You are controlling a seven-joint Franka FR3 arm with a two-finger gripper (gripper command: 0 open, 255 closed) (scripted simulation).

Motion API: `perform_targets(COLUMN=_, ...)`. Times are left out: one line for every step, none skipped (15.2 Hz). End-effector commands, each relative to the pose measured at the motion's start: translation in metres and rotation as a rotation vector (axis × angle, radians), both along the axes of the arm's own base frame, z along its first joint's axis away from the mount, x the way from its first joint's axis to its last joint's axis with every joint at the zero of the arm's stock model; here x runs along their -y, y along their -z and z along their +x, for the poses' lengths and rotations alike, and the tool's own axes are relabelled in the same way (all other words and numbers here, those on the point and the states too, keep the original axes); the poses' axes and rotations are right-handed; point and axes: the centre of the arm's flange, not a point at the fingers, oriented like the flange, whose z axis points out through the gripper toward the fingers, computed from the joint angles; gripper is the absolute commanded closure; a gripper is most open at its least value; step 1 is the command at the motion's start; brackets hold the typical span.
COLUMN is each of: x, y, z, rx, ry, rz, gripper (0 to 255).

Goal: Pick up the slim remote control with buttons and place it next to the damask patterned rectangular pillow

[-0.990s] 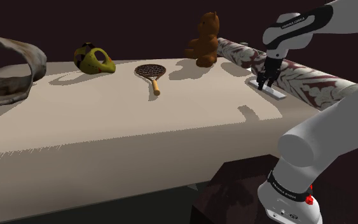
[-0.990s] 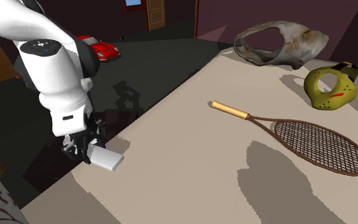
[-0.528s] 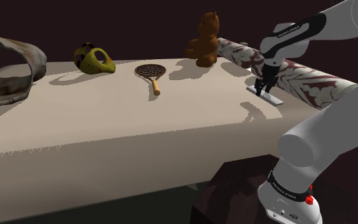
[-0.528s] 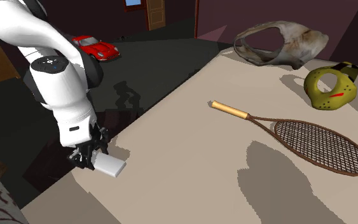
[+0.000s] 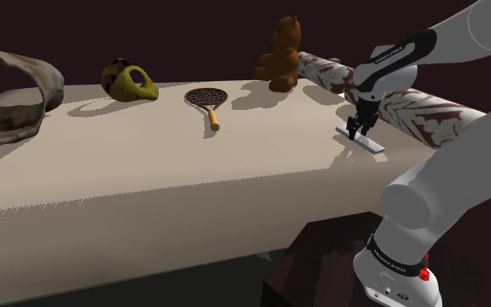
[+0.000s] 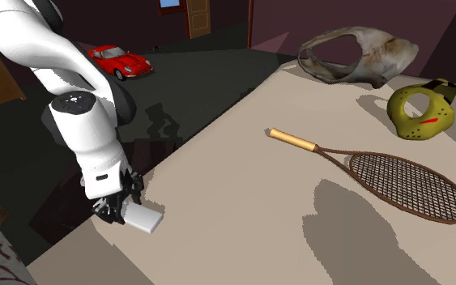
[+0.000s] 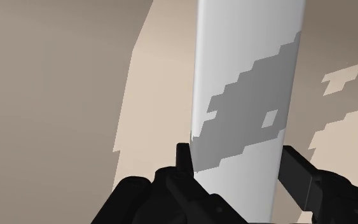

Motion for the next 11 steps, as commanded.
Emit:
perform_targets(x=-0.0005, y=0.0019, z=-0.0003, rx=0.001, ry=0.000, rz=-0.001, gripper=255)
perform_targets(x=-0.0005, y=0.0019, z=-0.0003, rx=0.001, ry=0.000, rz=-0.001, gripper=255)
perform_targets(x=-0.0005, y=0.0019, z=-0.0003, rx=0.001, ry=0.000, rz=-0.001, gripper=255)
perform_targets(x=-0.0005, y=0.0019, z=-0.0003, rx=0.001, ry=0.000, rz=-0.001, gripper=255)
perform_targets(x=-0.0005, y=0.0019, z=-0.0003, rx=0.001, ry=0.000, rz=-0.001, gripper=255)
perform_targets(x=-0.0005, y=0.0019, z=-0.0003, rx=0.001, ry=0.000, rz=-0.001, gripper=255)
perform_targets(x=-0.0005, y=0.0019, z=-0.0003, rx=0.001, ry=0.000, rz=-0.001, gripper=0)
perform_targets(x=-0.0005, y=0.0019, z=-0.0003, rx=0.001, ry=0.000, rz=-0.001, gripper=0)
perform_targets(x=-0.0005, y=0.0019, z=-0.0003, rx=0.001, ry=0.000, rz=-0.001, gripper=0)
perform_targets(x=-0.0005, y=0.0019, z=-0.0003, rx=0.001, ry=0.000, rz=-0.001, gripper=0)
perform_targets(x=-0.0005, y=0.0019, z=-0.0003, rx=0.001, ry=0.000, rz=-0.001, gripper=0)
